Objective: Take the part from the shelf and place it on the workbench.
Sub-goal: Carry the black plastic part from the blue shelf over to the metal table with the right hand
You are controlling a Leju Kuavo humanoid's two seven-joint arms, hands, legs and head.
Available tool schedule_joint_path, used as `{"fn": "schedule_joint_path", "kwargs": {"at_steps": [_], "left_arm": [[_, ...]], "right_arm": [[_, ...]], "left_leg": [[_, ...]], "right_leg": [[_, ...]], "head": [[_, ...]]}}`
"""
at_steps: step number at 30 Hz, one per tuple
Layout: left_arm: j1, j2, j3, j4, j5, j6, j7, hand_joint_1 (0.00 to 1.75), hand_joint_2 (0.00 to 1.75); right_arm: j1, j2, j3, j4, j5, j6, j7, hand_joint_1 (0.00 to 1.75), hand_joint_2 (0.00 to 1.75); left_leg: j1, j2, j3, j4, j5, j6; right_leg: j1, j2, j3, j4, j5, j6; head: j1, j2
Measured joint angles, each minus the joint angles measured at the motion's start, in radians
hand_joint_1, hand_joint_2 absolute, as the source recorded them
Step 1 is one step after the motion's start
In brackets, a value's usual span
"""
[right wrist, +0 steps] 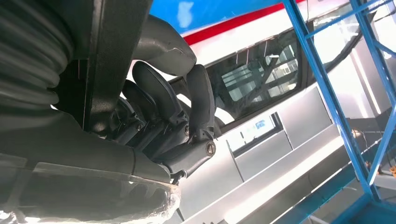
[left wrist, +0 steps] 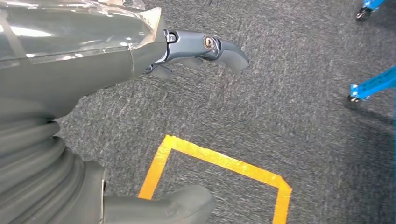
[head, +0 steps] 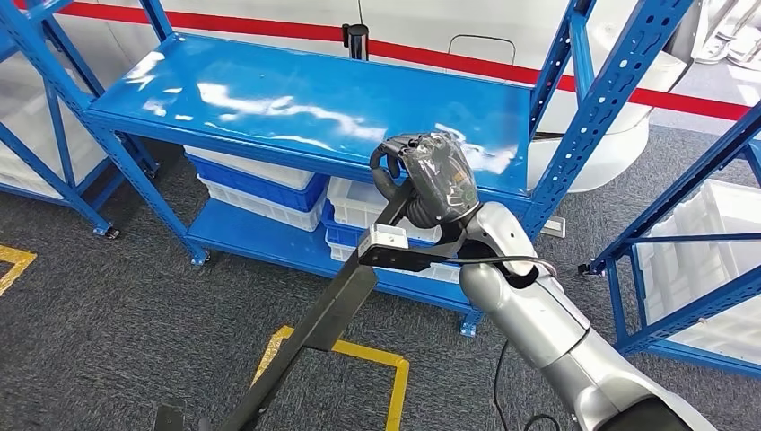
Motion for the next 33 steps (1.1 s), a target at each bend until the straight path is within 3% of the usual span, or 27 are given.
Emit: {"fn": "schedule_joint_path", "kwargs": {"at_steps": [1,2,3,4,6,8,13,20,25,27,30,32,33], "left_arm": [[0.001,0.0,0.0,0.0,0.0,0.0,0.0,0.0,1.75],[0.001,-0.001,-0.001,0.0,0.0,0.0,0.0,0.0,1.75],[0.001,-0.001,-0.001,0.0,0.0,0.0,0.0,0.0,1.75],[0.002,-0.001,-0.001,0.0,0.0,0.0,0.0,0.0,1.75],[0.001,-0.002,-0.001,0.0,0.0,0.0,0.0,0.0,1.75],[0.002,-0.003,-0.001,0.0,0.0,0.0,0.0,0.0,1.75],[0.002,-0.004,-0.003,0.0,-0.002,0.005,-0.008,0.0,1.75],[0.003,-0.003,-0.007,0.0,-0.006,0.016,-0.016,0.0,1.75],[0.002,-0.001,-0.01,0.0,-0.007,0.018,-0.016,0.0,1.75],[0.001,-0.002,-0.011,0.0,-0.007,0.019,-0.016,0.0,1.75],[0.002,-0.004,-0.013,0.0,-0.006,0.02,-0.016,0.0,1.75],[0.003,-0.005,-0.014,0.0,-0.005,0.021,-0.016,0.0,1.75],[0.004,-0.005,-0.014,0.0,-0.004,0.021,-0.016,0.0,1.75]], "right_arm": [[0.002,-0.002,0.0,0.0,-0.003,0.001,0.0,1.62,1.75],[0.004,-0.003,0.0,0.0,-0.006,0.002,0.001,1.62,1.75],[0.005,-0.003,0.0,0.0,-0.01,0.004,0.001,1.62,1.75],[0.005,-0.004,0.0,0.0,-0.013,0.005,0.001,1.62,1.75],[0.003,-0.003,0.0,0.0,-0.016,0.005,0.001,1.62,1.75],[0.001,-0.002,0.0,0.0,-0.017,0.005,0.002,1.62,1.75],[-0.001,-0.002,0.001,0.0,-0.019,0.011,0.002,1.62,1.75],[-0.002,-0.003,0.003,0.0,-0.019,0.015,0.001,1.62,1.75],[-0.002,-0.006,0.008,-0.002,0.016,-0.007,-0.003,1.62,1.75],[-0.003,-0.007,0.009,-0.004,0.019,-0.011,-0.003,1.62,1.75],[0.001,-0.011,0.012,-0.003,0.018,-0.013,-0.004,1.62,1.75],[0.005,-0.013,0.014,-0.003,0.016,-0.012,-0.006,1.62,1.75],[0.006,-0.013,0.015,-0.003,0.014,-0.012,-0.007,1.62,1.75]], "left_leg": [[-0.001,0.0,-0.008,0.0,0.005,0.0],[-0.001,-0.001,-0.015,0.001,0.01,-0.001],[-0.001,-0.001,-0.02,0.001,0.014,-0.002],[-0.002,-0.002,-0.023,0.002,0.017,-0.004],[-0.004,-0.002,-0.027,0.003,0.022,-0.01],[-0.009,-0.002,-0.031,0.007,0.024,-0.013],[-0.006,-0.002,-0.035,0.003,0.035,-0.023],[-0.005,-0.002,-0.036,-0.001,0.041,-0.028],[-0.005,-0.003,-0.029,-0.022,0.051,-0.007],[0.0,-0.001,-0.017,-0.049,0.065,0.002],[0.002,-0.002,-0.021,-0.054,0.071,0.004],[0.003,-0.004,-0.027,-0.051,0.072,0.001],[0.004,-0.005,-0.029,-0.048,0.072,-0.002]], "right_leg": [[0.0,0.0,-0.013,0.049,-0.022,0.003],[-0.001,0.0,-0.007,0.062,-0.028,0.008],[-0.001,0.0,0.02,0.032,-0.02,0.014],[0.0,0.0,0.066,-0.036,-0.001,0.019],[0.004,0.0,0.156,-0.184,0.031,0.015],[0.005,0.0,0.189,-0.244,0.042,0.003],[0.006,0.0,0.186,-0.244,0.052,-0.009],[0.007,0.0,0.183,-0.244,0.057,-0.016],[0.003,-0.001,0.18,-0.25,0.059,-0.003],[0.004,0.001,0.152,-0.192,0.025,-0.005],[-0.007,0.002,0.064,-0.006,-0.053,-0.004],[-0.014,0.001,0.043,0.036,-0.06,0.009],[-0.017,0.001,0.054,0.011,-0.046,0.019]], "head": [[0.0,0.0],[0.001,0.0],[0.001,0.0],[0.001,0.0],[0.0,0.0],[-0.002,0.0],[-0.003,0.0],[-0.003,0.0],[-0.003,0.0],[0.0,0.0],[0.002,0.0],[0.002,0.0],[0.001,0.0]]}}
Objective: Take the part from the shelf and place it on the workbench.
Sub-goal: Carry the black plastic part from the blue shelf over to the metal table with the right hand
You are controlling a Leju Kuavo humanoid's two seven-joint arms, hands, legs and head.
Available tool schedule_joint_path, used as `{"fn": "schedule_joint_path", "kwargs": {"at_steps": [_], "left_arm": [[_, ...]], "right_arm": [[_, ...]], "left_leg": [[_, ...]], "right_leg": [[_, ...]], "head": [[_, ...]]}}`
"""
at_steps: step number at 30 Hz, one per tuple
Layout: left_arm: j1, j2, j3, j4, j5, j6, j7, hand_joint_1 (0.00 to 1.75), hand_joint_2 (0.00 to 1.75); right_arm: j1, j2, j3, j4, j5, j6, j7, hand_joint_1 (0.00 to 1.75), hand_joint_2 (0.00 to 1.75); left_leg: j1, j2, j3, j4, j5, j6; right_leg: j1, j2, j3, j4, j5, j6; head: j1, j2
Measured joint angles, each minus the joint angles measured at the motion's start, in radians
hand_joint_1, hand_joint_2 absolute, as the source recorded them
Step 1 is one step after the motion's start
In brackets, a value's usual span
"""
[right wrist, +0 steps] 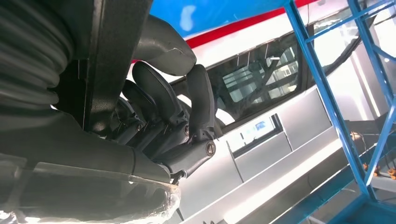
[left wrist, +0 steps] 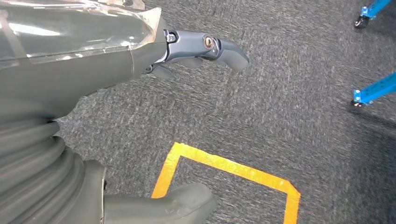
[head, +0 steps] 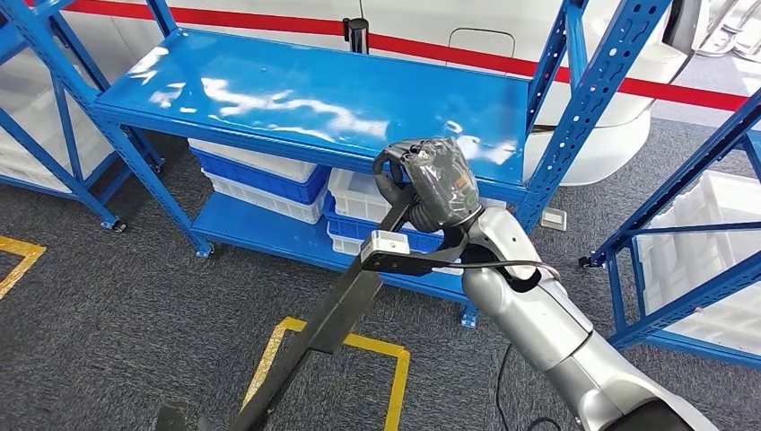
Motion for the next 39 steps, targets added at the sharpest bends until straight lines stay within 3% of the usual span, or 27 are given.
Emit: {"fn": "schedule_joint_path", "kwargs": {"at_steps": [2,3,5,7,9,10,12,14,15,16,18,20,23,28,34,39], "left_arm": [[0.0,-0.001,0.0,0.0,0.0,0.0,0.0,0.0,1.75],[0.0,-0.001,-0.001,0.0,0.0,0.001,-0.001,0.0,1.75],[0.0,-0.001,-0.001,0.0,0.001,0.002,-0.001,0.0,1.75],[0.001,-0.002,-0.001,0.0,0.001,0.003,-0.002,0.0,1.75],[0.002,-0.002,-0.001,0.0,0.001,0.003,-0.002,0.0,1.75],[0.002,-0.002,-0.001,0.0,0.001,0.003,-0.002,0.0,1.75],[0.002,-0.002,-0.002,0.0,0.001,0.003,-0.002,0.0,1.75],[0.003,-0.002,-0.002,0.001,0.001,0.003,-0.002,0.0,1.75],[0.004,-0.002,-0.002,0.001,0.001,0.003,-0.002,0.0,1.75],[0.004,-0.002,-0.002,0.001,0.001,0.003,-0.002,0.0,1.75],[0.003,-0.001,-0.002,0.0,0.001,0.004,-0.002,0.0,1.75],[0.001,-0.001,-0.002,0.0,0.003,0.006,-0.002,0.0,1.75],[0.002,-0.003,-0.002,0.001,0.009,0.009,-0.002,0.0,1.75],[0.002,-0.003,-0.002,0.0,0.015,0.009,-0.002,0.0,1.75],[0.002,-0.003,-0.002,0.0,0.017,0.009,-0.003,0.0,1.75],[0.002,-0.002,-0.002,0.001,0.018,0.009,-0.003,0.0,1.75]], "right_arm": [[0.0,0.0,0.003,0.0,-0.002,0.0,-0.003,1.62,1.75],[-0.001,0.0,0.004,0.0,-0.003,0.0,-0.003,1.62,1.75],[-0.002,0.0,0.006,0.0,-0.004,0.0,-0.004,1.62,1.75],[-0.002,0.001,0.008,0.0,-0.006,0.0,-0.004,1.62,1.75],[-0.003,0.003,0.01,0.0,-0.006,0.0,-0.004,1.62,1.75],[-0.003,0.004,0.011,0.0,-0.006,0.0,-0.005,1.62,1.75],[-0.003,0.006,0.012,0.0,-0.007,0.0,-0.005,1.62,1.75],[-0.002,0.007,0.014,0.0,-0.007,0.0,-0.005,1.62,1.75],[-0.002,0.007,0.015,0.0,-0.006,0.0,-0.005,1.62,1.75],[-0.002,0.007,0.016,0.0,-0.006,0.0,-0.006,1.62,1.75],[-0.003,0.009,0.017,0.0,-0.006,0.0,-0.009,1.62,1.75],[-0.006,0.013,0.017,0.0,-0.005,0.0,-0.011,1.62,1.75],[-0.009,0.014,0.019,0.0,0.006,0.0,-0.013,1.62,1.75],[-0.01,0.015,0.021,0.0,0.014,0.0,-0.014,1.62,1.75],[-0.01,0.016,0.021,0.0,0.014,0.0,-0.014,1.62,1.75],[-0.01,0.019,0.024,0.0,0.03,0.0,-0.014,1.62,1.75]], "left_leg": [[0.004,-0.003,-0.007,0.013,-0.003,-0.01],[0.005,-0.004,-0.012,0.023,-0.007,-0.018],[0.005,-0.007,-0.022,0.037,-0.01,-0.036],[0.007,-0.009,-0.027,0.039,-0.005,-0.05],[0.012,-0.008,-0.04,0.06,-0.025,-0.06],[0.014,-0.008,-0.057,0.097,-0.052,-0.064],[0.016,-0.008,-0.112,0.228,-0.126,-0.071],[0.016,-0.008,-0.152,0.33,-0.165,-0.075],[0.016,-0.008,-0.147,0.33,-0.158,-0.074],[0.017,-0.008,-0.121,0.293,-0.137,-0.073],[0.017,-0.008,-0.037,0.153,-0.087,-0.071],[0.015,-0.009,0.011,0.064,-0.067,-0.066],[0.008,-0.012,0.011,0.055,-0.064,-0.061],[-0.003,-0.015,0.007,0.055,-0.062,-0.048],[-0.004,-0.015,0.005,0.055,-0.061,-0.046],[-0.009,-0.015,0.002,0.056,-0.059,-0.035]], "right_leg": [[-0.01,0.0,0.061,-0.124,0.051,0.021],[-0.011,0.001,0.092,-0.184,0.073,0.025],[-0.007,0.003,0.119,-0.243,0.093,0.015],[-0.004,0.005,0.113,-0.238,0.098,-0.004],[-0.01,0.004,0.111,-0.239,0.106,-0.018],[-0.013,0.003,0.11,-0.241,0.11,-0.025],[-0.012,0.001,0.107,-0.241,0.113,-0.032],[-0.01,0.0,0.103,-0.241,0.114,-0.033],[-0.01,0.0,0.103,-0.241,0.115,-0.034],[-0.011,0.0,0.103,-0.24,0.115,-0.034],[-0.009,0.0,0.103,-0.24,0.115,-0.033],[0.0,0.001,0.099,-0.237,0.114,-0.029],[0.011,0.001,0.097,-0.24,0.114,-0.028],[0.006,-0.001,0.099,-0.253,0.123,-0.015],[0.005,-0.001,0.099,-0.256,0.125,-0.012],[0.001,-0.001,0.098,-0.26,0.131,-0.002]], "head": [[0.0,0.0],[0.001,0.0],[0.001,0.0],[0.001,0.0],[0.0,0.0],[0.0,0.0],[-0.001,0.0],[-0.001,0.0],[-0.001,0.0],[-0.001,0.0],[-0.002,0.0],[0.0,0.0],[0.001,0.0],[0.001,0.0],[0.001,0.0],[0.0,0.0]]}}
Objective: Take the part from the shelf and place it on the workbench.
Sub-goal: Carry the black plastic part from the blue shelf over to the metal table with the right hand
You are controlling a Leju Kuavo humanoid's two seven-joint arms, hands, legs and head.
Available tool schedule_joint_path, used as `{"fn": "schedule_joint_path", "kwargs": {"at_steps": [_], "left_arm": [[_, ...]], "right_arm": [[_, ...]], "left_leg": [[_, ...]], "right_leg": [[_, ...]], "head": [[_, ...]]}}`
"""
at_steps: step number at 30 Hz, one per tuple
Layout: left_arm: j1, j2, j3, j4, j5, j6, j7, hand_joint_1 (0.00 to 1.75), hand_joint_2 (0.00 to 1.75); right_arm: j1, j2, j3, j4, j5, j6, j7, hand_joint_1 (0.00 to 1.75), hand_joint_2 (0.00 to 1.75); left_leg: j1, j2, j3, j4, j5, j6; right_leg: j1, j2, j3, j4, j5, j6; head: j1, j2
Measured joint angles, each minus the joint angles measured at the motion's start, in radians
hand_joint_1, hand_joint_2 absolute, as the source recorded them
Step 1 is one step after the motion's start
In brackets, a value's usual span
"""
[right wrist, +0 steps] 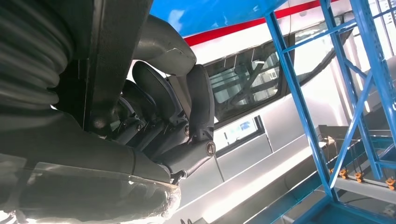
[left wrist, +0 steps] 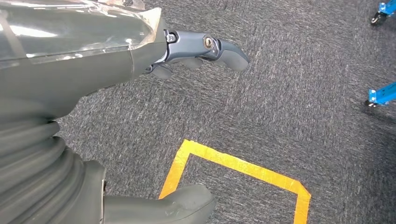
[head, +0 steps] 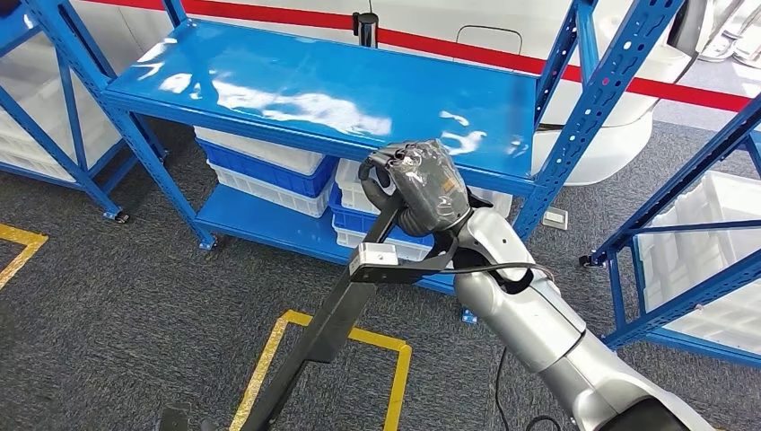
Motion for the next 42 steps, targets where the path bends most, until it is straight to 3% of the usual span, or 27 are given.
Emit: {"fn": "schedule_joint_path", "kwargs": {"at_steps": [11,15,17,19,20,21,22,25,27,29,31,32,35,36,37,38,40,42], "left_arm": [[0.009,0.001,0.0,0.0,0.011,0.006,-0.005,0.0,1.75],[0.011,0.003,0.001,0.0,0.011,0.006,-0.005,0.0,1.75],[0.011,0.003,0.001,0.0,0.011,0.006,-0.005,0.0,1.75],[0.011,0.003,0.001,0.0,0.011,0.006,-0.005,0.0,1.75],[0.012,0.003,0.001,0.0,0.011,0.006,-0.005,0.0,1.75],[0.013,0.003,0.001,0.0,0.011,0.006,-0.005,0.0,1.75],[0.013,0.003,0.001,0.0,0.01,0.006,-0.005,0.0,1.75],[0.013,0.002,0.001,0.0,0.004,0.006,-0.004,0.0,1.75],[0.013,0.002,0.001,0.0,0.0,0.006,-0.003,0.0,1.75],[0.013,0.002,0.001,0.0,-0.003,0.006,0.0,0.0,1.75],[0.013,0.002,0.001,0.0,-0.004,0.006,0.001,0.0,1.75],[0.013,0.003,0.0,0.0,-0.005,0.006,0.001,0.0,1.75],[0.013,0.005,0.0,0.0,-0.005,0.006,0.001,0.0,1.75],[0.013,0.005,0.0,0.0,-0.005,0.006,0.001,0.0,1.75],[0.013,0.005,0.0,0.0,-0.005,0.006,0.002,0.0,1.75],[0.013,0.005,0.0,0.0,-0.005,0.006,0.002,0.0,1.75],[0.012,0.006,0.0,0.0,-0.005,0.006,0.002,0.0,1.75],[0.011,0.006,0.0,0.0,-0.006,0.006,0.002,0.0,1.75]], "right_arm": [[0.003,0.013,0.012,-0.007,0.025,0.0,0.009,1.62,1.75],[0.005,0.018,0.01,-0.017,0.043,0.001,0.012,1.62,1.75],[0.005,0.019,0.009,-0.023,0.049,0.002,0.012,1.62,1.75],[0.01,0.018,0.009,-0.026,0.057,0.007,0.012,1.62,1.75],[0.014,0.017,0.008,-0.026,0.061,0.01,0.013,1.62,1.75],[0.018,0.016,0.009,-0.026,0.066,0.013,0.014,1.62,1.75],[0.022,0.015,0.009,-0.027,0.07,0.014,0.015,1.62,1.75],[0.025,0.013,0.007,-0.032,0.085,0.016,0.022,1.62,1.75],[0.027,0.013,0.004,-0.037,0.092,0.018,0.024,1.62,1.75],[0.029,0.013,0.0,-0.043,0.097,0.022,0.026,1.62,1.75],[0.029,0.014,-0.003,-0.049,0.101,0.026,0.026,1.62,1.75],[0.029,0.016,-0.004,-0.053,0.102,0.029,0.026,1.62,1.75],[0.034,0.017,-0.007,-0.056,0.106,0.034,0.027,1.62,1.75],[0.037,0.017,-0.007,-0.056,0.107,0.035,0.027,1.62,1.75],[0.04,0.017,-0.007,-0.057,0.107,0.035,0.027,1.62,1.75],[0.043,0.017,-0.007,-0.058,0.108,0.036,0.027,1.62,1.75],[0.043,0.018,-0.008,-0.063,0.109,0.036,0.027,1.62,1.75],[0.043,0.019,-0.011,-0.068,0.11,0.039,0.027,1.62,1.75]], "left_leg": [[0.003,0.001,-0.001,0.001,0.0,0.001],[0.007,0.002,0.006,-0.013,0.006,0.023],[0.012,0.004,0.015,-0.031,0.017,0.032],[0.012,0.003,0.015,-0.034,0.02,0.035],[0.012,0.001,0.014,-0.033,0.02,0.035],[0.012,-0.002,0.013,-0.033,0.02,0.034],[0.012,-0.006,0.012,-0.032,0.02,0.033],[0.012,-0.021,0.008,-0.021,0.017,0.019],[0.01,-0.029,0.002,-0.012,0.016,0.004],[0.012,-0.033,-0.003,-0.012,0.018,-0.007],[0.016,-0.025,-0.014,0.008,0.002,-0.016],[0.017,-0.018,-0.031,0.045,-0.022,-0.02],[0.02,0.001,-0.121,0.241,-0.115,-0.033],[0.021,0.003,-0.14,0.28,-0.124,-0.036],[0.023,0.006,-0.14,0.278,-0.112,-0.037],[0.025,0.01,-0.118,0.234,-0.084,-0.038],[0.026,0.031,-0.045,0.092,-0.023,-0.039],[0.023,0.041,-0.004,0.009,-0.001,-0.034]], "right_leg": [[0.0,0.0,-0.002,-0.001,0.002,0.002],[-0.011,-0.001,-0.001,-0.005,0.003,0.018],[-0.006,-0.001,-0.032,0.059,-0.036,0.011],[-0.006,-0.001,-0.096,0.199,-0.1,-0.001],[-0.006,0.0,-0.125,0.262,-0.124,-0.002],[-0.006,0.0,-0.137,0.292,-0.131,0.001],[-0.006,0.0,-0.128,0.278,-0.122,0.007],[-0.009,0.016,-0.017,0.079,-0.051,0.02],[-0.008,0.026,0.015,0.016,-0.031,0.012],[-0.007,0.019,0.012,0.016,-0.025,-0.001],[-0.012,0.012,0.013,0.013,-0.019,-0.015],[-0.015,0.009,0.013,0.011,-0.017,-0.021],[-0.013,-0.004,0.013,0.011,-0.017,-0.028],[-0.013,-0.009,0.013,0.012,-0.017,-0.028],[-0.013,-0.014,0.013,0.012,-0.017,-0.028],[-0.014,-0.018,0.013,0.012,-0.018,-0.027],[-0.012,-0.023,0.013,0.014,-0.02,-0.023],[-0.003,-0.029,0.012,0.013,-0.023,-0.015]], "head": [[0.0,0.0],[-0.001,0.0],[0.0,0.0],[0.001,0.0],[0.001,0.0],[0.001,0.0],[0.001,0.0],[0.001,0.0],[0.0,0.0],[0.0,0.0],[-0.001,0.0],[-0.002,0.0],[-0.004,0.0],[-0.004,0.0],[-0.004,0.0],[-0.004,0.0],[-0.006,0.0],[-0.005,0.0]]}}
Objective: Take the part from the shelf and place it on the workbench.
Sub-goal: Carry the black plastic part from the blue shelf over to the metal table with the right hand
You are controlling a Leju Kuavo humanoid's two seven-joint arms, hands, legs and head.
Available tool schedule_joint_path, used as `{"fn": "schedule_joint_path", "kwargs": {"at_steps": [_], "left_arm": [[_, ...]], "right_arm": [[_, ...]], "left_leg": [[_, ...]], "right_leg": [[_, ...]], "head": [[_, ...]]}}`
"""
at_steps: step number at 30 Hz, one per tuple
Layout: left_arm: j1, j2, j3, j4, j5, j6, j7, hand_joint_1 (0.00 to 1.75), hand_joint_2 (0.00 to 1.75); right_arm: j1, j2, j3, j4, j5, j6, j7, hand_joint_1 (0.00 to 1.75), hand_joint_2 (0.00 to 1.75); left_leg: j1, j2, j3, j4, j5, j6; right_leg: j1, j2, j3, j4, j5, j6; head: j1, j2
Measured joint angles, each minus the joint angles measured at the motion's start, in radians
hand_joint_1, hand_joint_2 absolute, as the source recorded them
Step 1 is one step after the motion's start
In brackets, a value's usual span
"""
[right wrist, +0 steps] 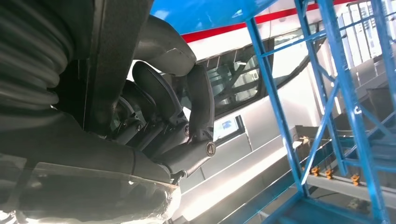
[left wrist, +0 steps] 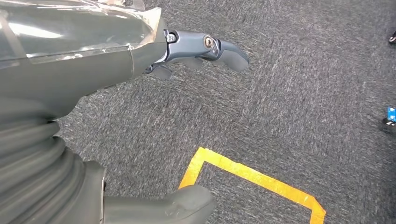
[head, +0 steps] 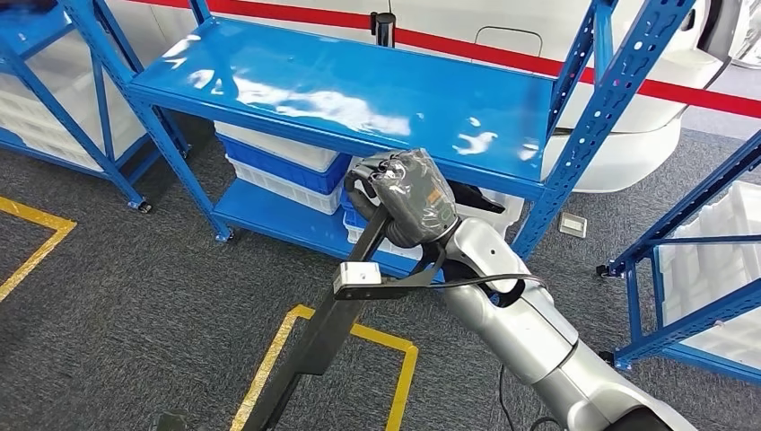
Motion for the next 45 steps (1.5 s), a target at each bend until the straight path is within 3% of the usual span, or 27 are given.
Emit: {"fn": "schedule_joint_path", "kwargs": {"at_steps": [4,6,8,9,10,11,12,14,15,18,20,22,24,25,26,28,30,31,33,35,36,38,40,41,42,43,45], "left_arm": [[0.0,-0.002,0.0,0.0,-0.001,0.0,0.0,0.0,1.75],[-0.001,-0.002,0.0,-0.001,-0.001,0.0,0.0,0.0,1.75],[-0.001,-0.001,0.0,-0.001,-0.002,0.0,0.0,0.0,1.75],[-0.001,-0.001,0.001,-0.001,-0.002,0.0,0.0,0.0,1.75],[0.0,-0.001,0.001,-0.001,-0.003,0.0,0.0,0.0,1.75],[0.0,-0.001,0.0,-0.001,-0.004,0.0,0.001,0.0,1.75],[0.0,-0.001,0.0,-0.001,-0.005,0.0,0.001,0.0,1.75],[0.0,-0.005,0.0,-0.001,-0.009,-0.001,0.002,0.0,1.75],[0.0,-0.006,0.001,-0.002,-0.011,-0.002,0.002,0.0,1.75],[0.003,-0.003,0.001,-0.002,-0.013,-0.003,0.004,0.0,1.75],[0.003,-0.001,0.001,-0.002,-0.014,-0.003,0.004,0.0,1.75],[0.003,0.0,0.001,-0.002,-0.015,-0.003,0.004,0.0,1.75],[0.003,0.002,0.001,-0.002,-0.015,-0.003,0.004,0.0,1.75],[0.003,0.002,0.0,-0.002,-0.015,-0.003,0.004,0.0,1.75],[0.004,0.003,0.0,-0.002,-0.015,-0.003,0.004,0.0,1.75],[0.003,0.004,0.001,-0.002,-0.015,-0.003,0.004,0.0,1.75],[0.001,0.004,0.001,-0.002,-0.015,-0.003,0.005,0.0,1.75],[0.001,0.003,0.001,-0.002,-0.015,-0.003,0.005,0.0,1.75],[0.001,0.002,0.001,-0.002,-0.015,-0.003,0.006,0.0,1.75],[0.001,0.001,0.001,-0.002,-0.015,-0.003,0.007,0.0,1.75],[0.001,0.001,0.001,-0.002,-0.015,-0.003,0.007,0.0,1.75],[0.001,0.002,0.001,-0.002,-0.015,-0.003,0.007,0.0,1.75],[0.001,0.002,0.001,-0.002,-0.015,-0.003,0.007,0.0,1.75],[0.002,0.001,0.001,-0.002,-0.015,-0.003,0.007,0.0,1.75],[0.002,0.001,0.001,-0.002,-0.015,-0.003,0.008,0.0,1.75],[0.002,0.0,0.001,-0.002,-0.015,-0.003,0.008,0.0,1.75],[0.002,-0.002,0.001,-0.002,-0.015,-0.003,0.008,0.0,1.75]], "right_arm": [[0.001,0.0,-0.003,-0.006,0.006,0.01,0.0,1.62,1.75],[0.001,-0.002,-0.004,-0.009,0.008,0.011,0.001,1.62,1.75],[0.006,-0.005,-0.005,-0.01,0.012,0.013,0.002,1.62,1.75],[0.009,-0.007,-0.005,-0.01,0.014,0.014,0.003,1.62,1.75],[0.012,-0.009,-0.005,-0.01,0.016,0.016,0.003,1.62,1.75],[0.013,-0.01,-0.005,-0.011,0.019,0.018,0.003,1.62,1.75],[0.014,-0.01,-0.006,-0.012,0.021,0.02,0.003,1.62,1.75],[0.012,-0.01,-0.008,-0.016,0.026,0.025,0.003,1.62,1.75],[0.011,-0.01,-0.01,-0.018,0.028,0.028,0.003,1.62,1.75],[0.011,-0.01,-0.014,-0.02,0.031,0.03,0.003,1.62,1.75],[0.01,-0.007,-0.016,-0.023,0.032,0.03,0.003,1.62,1.75],[0.009,-0.005,-0.018,-0.025,0.032,0.031,0.003,1.62,1.75],[0.011,-0.005,-0.018,-0.025,0.032,0.031,0.003,1.62,1.75],[0.013,-0.006,-0.018,-0.025,0.032,0.031,0.003,1.62,1.75],[0.014,-0.006,-0.018,-0.025,0.032,0.031,0.002,1.62,1.75],[0.014,-0.005,-0.018,-0.026,0.032,0.031,0.002,1.62,1.75],[0.012,-0.005,-0.02,-0.027,0.032,0.031,0.002,1.62,1.75],[0.011,-0.005,-0.02,-0.027,0.033,0.031,0.002,1.62,1.75],[0.011,-0.005,-0.021,-0.028,0.035,0.032,0.002,1.62,1.75],[0.011,-0.005,-0.021,-0.029,0.037,0.032,0.002,1.62,1.75],[0.011,-0.006,-0.022,-0.03,0.037,0.032,0.002,1.62,1.75],[0.015,-0.01,-0.023,-0.031,0.038,0.032,0.002,1.62,1.75],[0.019,-0.014,-0.023,-0.031,0.038,0.032,0.003,1.62,1.75],[0.02,-0.015,-0.023,-0.031,0.038,0.032,0.002,1.62,1.75],[0.021,-0.016,-0.023,-0.031,0.038,0.032,0.002,1.62,1.75],[0.02,-0.016,-0.023,-0.031,0.038,0.032,0.002,1.62,1.75],[0.019,-0.016,-0.023,-0.032,0.038,0.032,0.003,1.62,1.75]], "left_leg": [[-0.009,-0.02,0.001,-0.014,0.007,0.032],[-0.01,-0.03,0.001,-0.017,0.012,0.048],[-0.015,-0.042,0.0,-0.017,0.013,0.056],[-0.018,-0.049,0.0,-0.017,0.013,0.058],[-0.022,-0.058,0.0,-0.017,0.013,0.06],[-0.026,-0.067,0.0,-0.017,0.014,0.061],[-0.03,-0.076,0.0,-0.017,0.015,0.062],[-0.036,-0.092,-0.001,-0.016,0.016,0.062],[-0.037,-0.098,-0.003,-0.015,0.017,0.061],[-0.034,-0.111,-0.008,-0.015,0.02,0.05],[-0.035,-0.093,-0.023,0.017,-0.004,0.04],[-0.029,-0.059,-0.072,0.125,-0.066,0.025],[-0.016,-0.041,-0.13,0.243,-0.113,0.009],[-0.01,-0.036,-0.138,0.258,-0.11,0.003],[-0.004,-0.031,-0.127,0.237,-0.09,-0.004],[0.005,-0.001,-0.057,0.104,-0.028,-0.014],[0.003,0.02,-0.004,0.004,0.004,-0.009],[-0.001,0.021,0.003,-0.012,0.005,-0.002],[-0.007,-0.001,-0.001,-0.013,0.007,0.017],[-0.009,-0.018,0.0,-0.018,0.014,0.034],[-0.009,-0.026,0.0,-0.02,0.016,0.042],[-0.01,-0.045,-0.001,-0.021,0.018,0.052],[-0.012,-0.067,-0.002,-0.021,0.018,0.054],[-0.013,-0.079,-0.002,-0.02,0.018,0.054],[-0.013,-0.092,-0.001,-0.02,0.018,0.053],[-0.013,-0.103,-0.001,-0.019,0.018,0.053],[-0.015,-0.123,-0.004,-0.016,0.019,0.047]], "right_leg": [[0.006,-0.008,-0.006,0.009,-0.011,0.02],[0.004,0.007,-0.05,0.1,-0.058,0.016],[0.006,0.019,-0.119,0.244,-0.113,0.01],[0.007,0.022,-0.143,0.293,-0.126,0.01],[0.011,0.024,-0.149,0.302,-0.122,0.012],[0.014,0.027,-0.134,0.269,-0.103,0.014],[0.019,0.033,-0.102,0.201,-0.075,0.013],[0.026,0.056,-0.032,0.058,-0.023,0.0],[0.029,0.063,-0.012,0.016,-0.008,-0.008],[0.024,0.053,0.0,-0.006,0.005,-0.024],[0.012,0.039,0.007,-0.018,0.013,-0.036],[0.007,0.025,0.011,-0.023,0.016,-0.042],[0.007,0.011,0.01,-0.023,0.015,-0.041],[0.006,0.004,0.01,-0.022,0.015,-0.041],[0.005,-0.004,0.011,-0.022,0.014,-0.039],[0.004,-0.017,0.013,-0.019,0.009,-0.031],[0.011,-0.028,0.013,-0.014,0.002,-0.018],[0.015,-0.034,0.013,-0.012,-0.001,-0.013],[0.019,-0.047,0.014,-0.013,-0.004,0.0],[0.017,-0.033,0.0,0.016,-0.023,0.007],[0.014,-0.016,-0.022,0.062,-0.047,0.006],[0.01,0.016,-0.091,0.206,-0.107,0.0],[0.01,0.025,-0.141,0.301,-0.132,0.005],[0.011,0.027,-0.138,0.288,-0.119,0.01],[0.011,0.031,-0.115,0.237,-0.093,0.016],[0.01,0.043,-0.079,0.161,-0.061,0.02],[0.01,0.072,-0.02,0.036,-0.012,0.017]], "head": [[0.003,0.0],[0.005,0.0],[0.006,0.0],[0.006,0.0],[0.006,0.0],[0.006,0.0],[0.006,0.0],[0.004,0.0],[0.004,0.0],[0.005,0.0],[0.002,0.0],[-0.001,0.0],[-0.002,0.0],[-0.002,0.0],[-0.002,0.0],[-0.003,0.0],[-0.002,0.0],[0.0,0.0],[0.004,0.0],[0.004,0.0],[0.005,0.0],[0.006,0.0],[0.005,0.0],[0.005,0.0],[0.005,0.0],[0.006,0.0],[0.005,0.0]]}}
